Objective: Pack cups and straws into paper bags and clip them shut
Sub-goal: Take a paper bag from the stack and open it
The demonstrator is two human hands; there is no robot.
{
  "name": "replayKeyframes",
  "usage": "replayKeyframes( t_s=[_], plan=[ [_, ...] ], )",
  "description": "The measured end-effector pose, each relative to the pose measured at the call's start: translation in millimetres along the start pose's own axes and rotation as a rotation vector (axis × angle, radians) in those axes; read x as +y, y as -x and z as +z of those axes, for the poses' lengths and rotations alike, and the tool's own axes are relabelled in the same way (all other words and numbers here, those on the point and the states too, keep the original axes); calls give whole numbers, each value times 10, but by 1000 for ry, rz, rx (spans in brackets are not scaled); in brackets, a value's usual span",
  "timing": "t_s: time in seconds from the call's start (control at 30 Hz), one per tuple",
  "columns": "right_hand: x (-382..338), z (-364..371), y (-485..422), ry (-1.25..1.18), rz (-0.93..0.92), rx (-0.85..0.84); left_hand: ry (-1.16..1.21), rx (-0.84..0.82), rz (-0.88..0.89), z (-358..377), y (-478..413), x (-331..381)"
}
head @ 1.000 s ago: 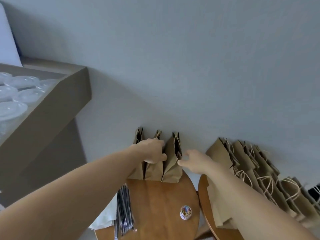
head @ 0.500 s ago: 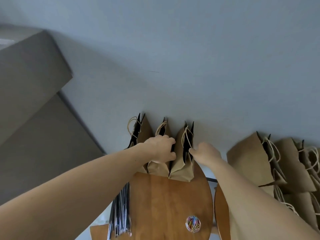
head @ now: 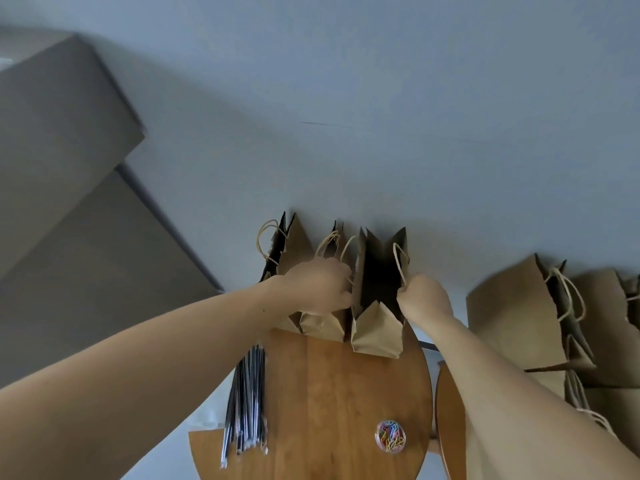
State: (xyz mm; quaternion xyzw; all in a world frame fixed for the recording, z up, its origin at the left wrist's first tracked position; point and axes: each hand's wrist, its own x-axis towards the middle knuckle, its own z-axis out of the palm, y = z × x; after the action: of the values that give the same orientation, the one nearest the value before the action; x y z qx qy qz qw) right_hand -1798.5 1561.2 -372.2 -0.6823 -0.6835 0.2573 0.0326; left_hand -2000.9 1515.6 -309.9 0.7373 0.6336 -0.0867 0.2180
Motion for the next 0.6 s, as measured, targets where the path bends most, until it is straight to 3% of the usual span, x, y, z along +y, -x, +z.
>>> replayKeyframes(
  t_s=[0.27,0.6],
  plan=[
    [3,-218,734,-14,46,126,81,89,96,-36,584,-22],
    [-291,96,1913,-12,52,169,160,-46,158,257,1507,-326]
  ],
)
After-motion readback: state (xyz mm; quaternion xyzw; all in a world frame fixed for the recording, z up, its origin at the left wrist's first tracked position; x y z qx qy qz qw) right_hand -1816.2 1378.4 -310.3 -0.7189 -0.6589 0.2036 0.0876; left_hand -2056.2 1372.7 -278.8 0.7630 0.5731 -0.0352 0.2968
